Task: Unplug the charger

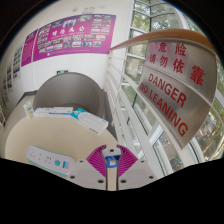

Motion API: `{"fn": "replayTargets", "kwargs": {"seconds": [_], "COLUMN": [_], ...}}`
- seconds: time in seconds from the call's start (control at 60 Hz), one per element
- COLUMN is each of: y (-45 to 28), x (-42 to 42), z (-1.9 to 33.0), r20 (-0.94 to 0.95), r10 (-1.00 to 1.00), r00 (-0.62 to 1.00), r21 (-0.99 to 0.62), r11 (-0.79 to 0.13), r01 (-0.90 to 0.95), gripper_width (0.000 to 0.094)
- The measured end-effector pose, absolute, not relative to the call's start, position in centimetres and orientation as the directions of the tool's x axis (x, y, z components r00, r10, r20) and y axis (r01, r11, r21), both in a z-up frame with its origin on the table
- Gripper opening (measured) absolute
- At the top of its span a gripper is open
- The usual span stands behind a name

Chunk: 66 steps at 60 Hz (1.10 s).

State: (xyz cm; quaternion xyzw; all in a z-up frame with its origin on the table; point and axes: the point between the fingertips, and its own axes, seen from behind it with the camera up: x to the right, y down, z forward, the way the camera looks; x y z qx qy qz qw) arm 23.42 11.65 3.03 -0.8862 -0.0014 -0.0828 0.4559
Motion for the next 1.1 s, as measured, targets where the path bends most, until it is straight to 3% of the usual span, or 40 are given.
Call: {"fn": "replayTargets", "kwargs": {"seconds": [0.05, 0.067, 0.133, 0.25, 0.283, 0.367, 0.4, 0.583, 0.8, 1.1], "y": [10.7, 9.7, 9.0, 9.0, 9.1, 9.2, 9.1, 5.6, -4.4, -18.9], "x": [23.8, 23.1, 22.9, 22.8, 22.7, 22.1, 21.9, 19.8, 14.9, 10.4], "z": [-0.6, 1.4, -1.3, -0.3, -0.5, 0.8, 1.5, 8.1, 15.7, 19.6], "r20": [0.147, 0.146, 0.106, 0.094, 0.083, 0.071, 0.074, 0.108, 0.120, 0.132], "r10": [-0.065, -0.064, -0.061, -0.074, -0.073, -0.065, -0.062, -0.060, -0.054, -0.088], "r00": [0.987, 0.987, 0.992, 0.993, 0.994, 0.995, 0.995, 0.992, 0.991, 0.987], "r21": [-0.755, -0.738, -0.705, -0.708, -0.716, -0.726, -0.733, -0.784, -0.825, -0.825], "r11": [-0.652, -0.671, -0.708, -0.706, -0.698, -0.688, -0.680, -0.619, -0.560, -0.562], "r01": [0.069, 0.066, 0.032, 0.014, 0.008, 0.007, 0.013, 0.048, 0.069, 0.060], "gripper_width": [0.0124, 0.0133, 0.0170, 0.0296, 0.0396, 0.0782, 0.0872, 0.0863, 0.0851, 0.0849]}}
